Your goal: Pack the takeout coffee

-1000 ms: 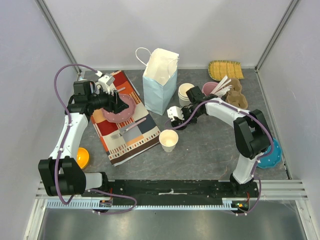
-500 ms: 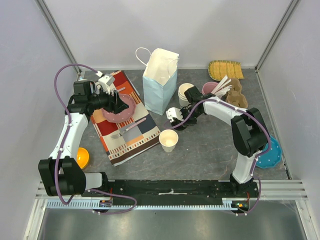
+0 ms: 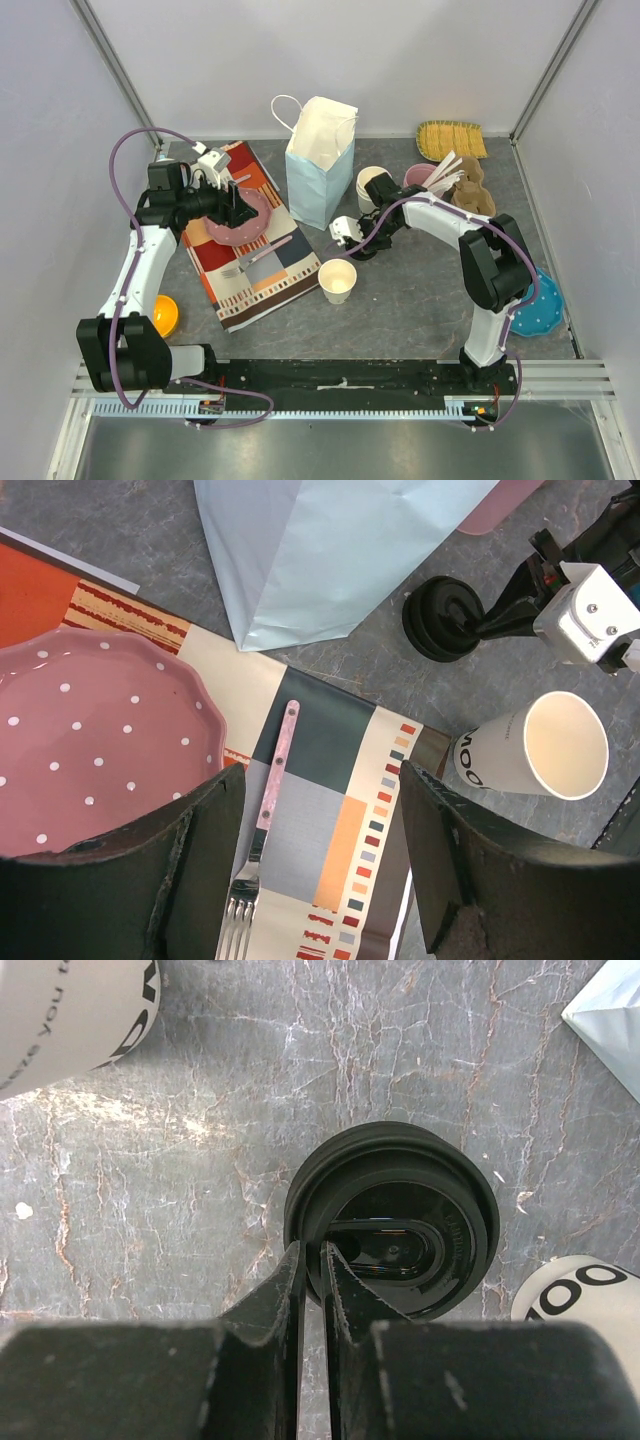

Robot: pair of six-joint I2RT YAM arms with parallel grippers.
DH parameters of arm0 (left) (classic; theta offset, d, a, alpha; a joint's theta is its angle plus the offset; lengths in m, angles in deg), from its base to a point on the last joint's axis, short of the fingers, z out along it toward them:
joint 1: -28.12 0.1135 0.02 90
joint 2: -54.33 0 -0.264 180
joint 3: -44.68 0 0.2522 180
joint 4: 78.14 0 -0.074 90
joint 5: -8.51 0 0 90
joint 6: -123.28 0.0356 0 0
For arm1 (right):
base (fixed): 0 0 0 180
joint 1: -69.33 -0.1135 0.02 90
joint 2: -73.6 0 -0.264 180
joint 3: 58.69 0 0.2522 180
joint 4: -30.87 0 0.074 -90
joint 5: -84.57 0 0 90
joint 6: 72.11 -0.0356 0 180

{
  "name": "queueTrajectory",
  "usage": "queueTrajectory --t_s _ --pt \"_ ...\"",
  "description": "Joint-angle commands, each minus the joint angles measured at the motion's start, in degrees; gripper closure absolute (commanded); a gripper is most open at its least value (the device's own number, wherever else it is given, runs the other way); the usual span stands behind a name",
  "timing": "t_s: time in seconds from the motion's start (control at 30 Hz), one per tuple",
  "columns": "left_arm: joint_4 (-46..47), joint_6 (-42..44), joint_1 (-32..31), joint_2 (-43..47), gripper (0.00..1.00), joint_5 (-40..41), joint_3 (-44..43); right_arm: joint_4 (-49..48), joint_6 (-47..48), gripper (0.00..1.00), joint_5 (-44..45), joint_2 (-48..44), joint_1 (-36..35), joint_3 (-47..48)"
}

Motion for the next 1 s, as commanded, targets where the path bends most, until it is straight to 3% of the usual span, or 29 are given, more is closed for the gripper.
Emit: queueTrajectory --t_s 0.0,0.2,0.37,0.83,0.97 --pt "-0.1 2.3 -0.2 -0.1 0.3 -0.5 -0.8 2.4 1.0 0.85 -1.2 -2.3 -0.3 2.5" --pt "-0.3 2.5 -0.4 0.0 0.3 -0.6 -1.0 4.5 0.8 0.88 -1.1 -3.2 -0.4 4.0" --pt "-0.4 2.6 -0.4 0.0 0.3 -0.5 -1.0 5.4 -2.1 1.0 -1.0 -4.6 -0.3 6.2" --pt "-1.2 2.5 -1.2 0.6 0.31 -0.6 -0.7 13.3 -13.1 1.0 0.0 -12.1 -0.7 12.7" --pt "-2.4 2.6 -1.4 1.2 0.31 -0.7 -0.8 15.0 -18.1 1.0 -0.7 -15.0 -3.7 14.6"
